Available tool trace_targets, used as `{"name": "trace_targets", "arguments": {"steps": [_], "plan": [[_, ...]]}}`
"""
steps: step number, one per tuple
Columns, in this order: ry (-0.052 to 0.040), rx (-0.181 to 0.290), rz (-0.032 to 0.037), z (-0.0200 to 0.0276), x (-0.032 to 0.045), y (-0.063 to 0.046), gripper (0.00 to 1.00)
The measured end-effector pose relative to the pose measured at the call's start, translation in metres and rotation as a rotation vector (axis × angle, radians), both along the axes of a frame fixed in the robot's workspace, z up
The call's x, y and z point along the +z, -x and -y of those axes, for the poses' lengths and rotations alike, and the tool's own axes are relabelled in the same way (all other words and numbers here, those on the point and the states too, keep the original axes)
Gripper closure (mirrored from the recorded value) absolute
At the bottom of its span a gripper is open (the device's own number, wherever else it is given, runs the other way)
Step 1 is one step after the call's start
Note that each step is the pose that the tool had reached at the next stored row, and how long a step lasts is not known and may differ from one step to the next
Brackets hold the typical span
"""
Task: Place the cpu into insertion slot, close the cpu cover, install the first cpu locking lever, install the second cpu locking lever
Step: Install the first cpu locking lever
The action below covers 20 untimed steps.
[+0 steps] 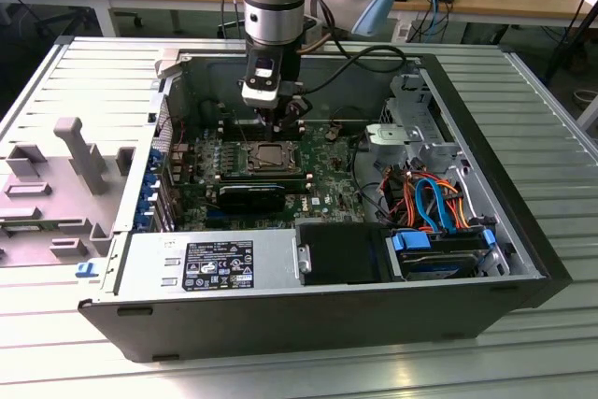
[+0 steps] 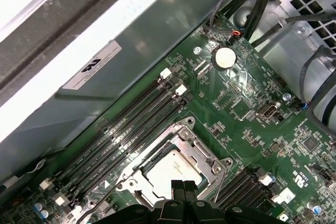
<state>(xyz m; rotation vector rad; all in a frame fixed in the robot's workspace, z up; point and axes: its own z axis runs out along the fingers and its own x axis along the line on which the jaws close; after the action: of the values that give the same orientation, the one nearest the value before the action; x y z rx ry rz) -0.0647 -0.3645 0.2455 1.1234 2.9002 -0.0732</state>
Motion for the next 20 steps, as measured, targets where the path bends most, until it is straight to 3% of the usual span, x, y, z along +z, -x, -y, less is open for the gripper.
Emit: {"name": "trace_targets", "arguments": {"steps": [20], "plan": [[0.0000, 0.092, -0.0001, 0.0000, 0.0000, 0.0000, 0.89]]}}
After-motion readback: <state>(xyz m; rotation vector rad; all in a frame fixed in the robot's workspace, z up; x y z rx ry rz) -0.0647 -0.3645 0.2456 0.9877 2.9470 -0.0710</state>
